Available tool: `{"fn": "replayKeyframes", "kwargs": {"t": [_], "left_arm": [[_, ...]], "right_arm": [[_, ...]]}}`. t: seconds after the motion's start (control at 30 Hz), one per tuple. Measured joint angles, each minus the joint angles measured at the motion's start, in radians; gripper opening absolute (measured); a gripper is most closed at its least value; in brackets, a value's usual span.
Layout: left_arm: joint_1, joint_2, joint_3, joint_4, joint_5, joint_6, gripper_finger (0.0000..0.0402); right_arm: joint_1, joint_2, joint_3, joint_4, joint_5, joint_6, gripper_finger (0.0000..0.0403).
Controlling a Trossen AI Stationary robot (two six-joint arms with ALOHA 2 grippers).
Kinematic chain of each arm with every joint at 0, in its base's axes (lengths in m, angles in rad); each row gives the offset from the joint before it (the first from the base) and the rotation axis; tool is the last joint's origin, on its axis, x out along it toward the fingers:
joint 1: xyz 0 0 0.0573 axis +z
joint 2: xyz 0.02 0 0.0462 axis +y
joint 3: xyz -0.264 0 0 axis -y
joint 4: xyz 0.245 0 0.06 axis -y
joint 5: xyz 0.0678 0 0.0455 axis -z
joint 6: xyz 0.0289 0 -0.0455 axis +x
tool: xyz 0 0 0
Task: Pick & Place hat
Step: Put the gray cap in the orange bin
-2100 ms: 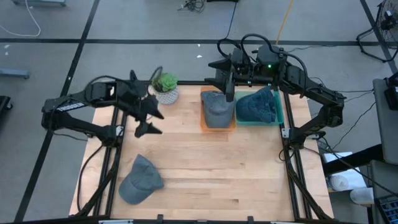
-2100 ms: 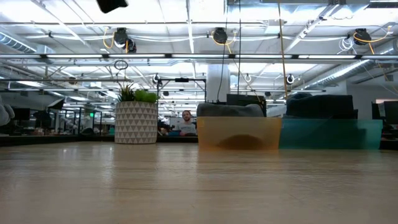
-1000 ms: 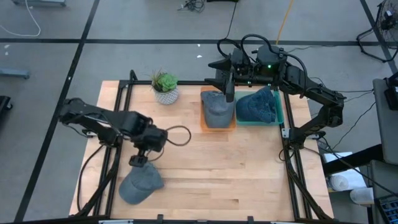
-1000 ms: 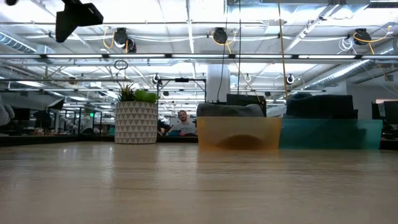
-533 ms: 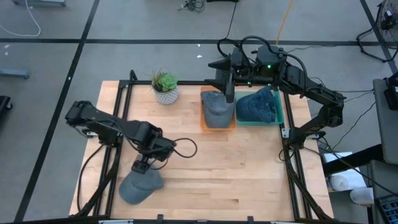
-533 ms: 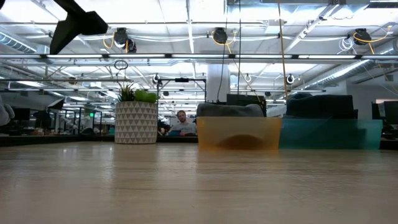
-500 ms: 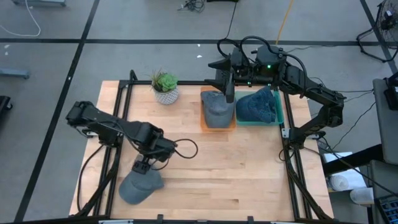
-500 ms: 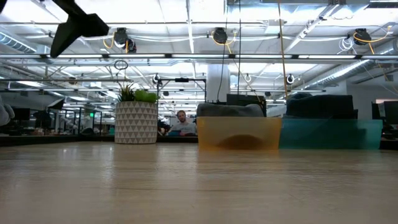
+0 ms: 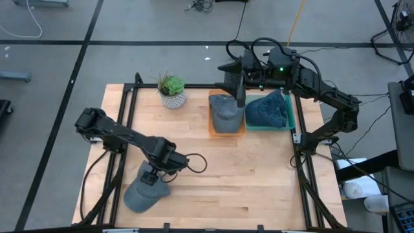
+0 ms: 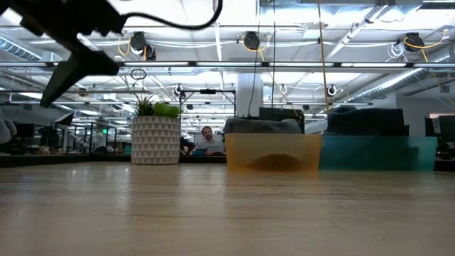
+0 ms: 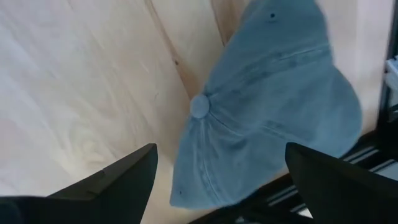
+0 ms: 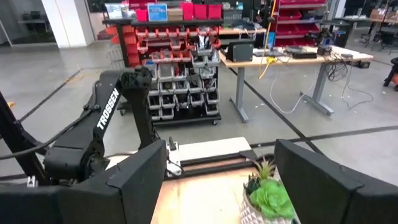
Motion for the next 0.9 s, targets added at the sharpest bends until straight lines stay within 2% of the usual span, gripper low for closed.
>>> {"fn": "replayKeyframes", "kwargs": {"t": [0.17,0.33,0.67,0.77,0.9], "left_arm": [[0.001,-0.003,-0.086,0.05,0.007,0.006,0.0363],[0.0,-0.003,-0.168,0.127,0.08,0.01,0.0363],[0.005,-0.003,-0.268,0.229,0.077,0.053,0.036],[0.007,-0.003,-0.269,0.23,0.096,0.057,0.0339],[0.01,-0.003,-0.269,0.23,0.126,0.056,0.0278]], "right_arm": [[0.0,-0.009,-0.001,-0.008,0.001,0.0,0.0288],[0.0,-0.014,-0.001,-0.01,0.002,0.0,0.0288],[0.0,-0.014,-0.001,-0.008,0.002,-0.02,0.0288],[0.0,-0.014,-0.001,-0.008,0.002,-0.027,0.0288],[0.0,-0.014,-0.001,-0.007,0.002,-0.026,0.0288]]}}
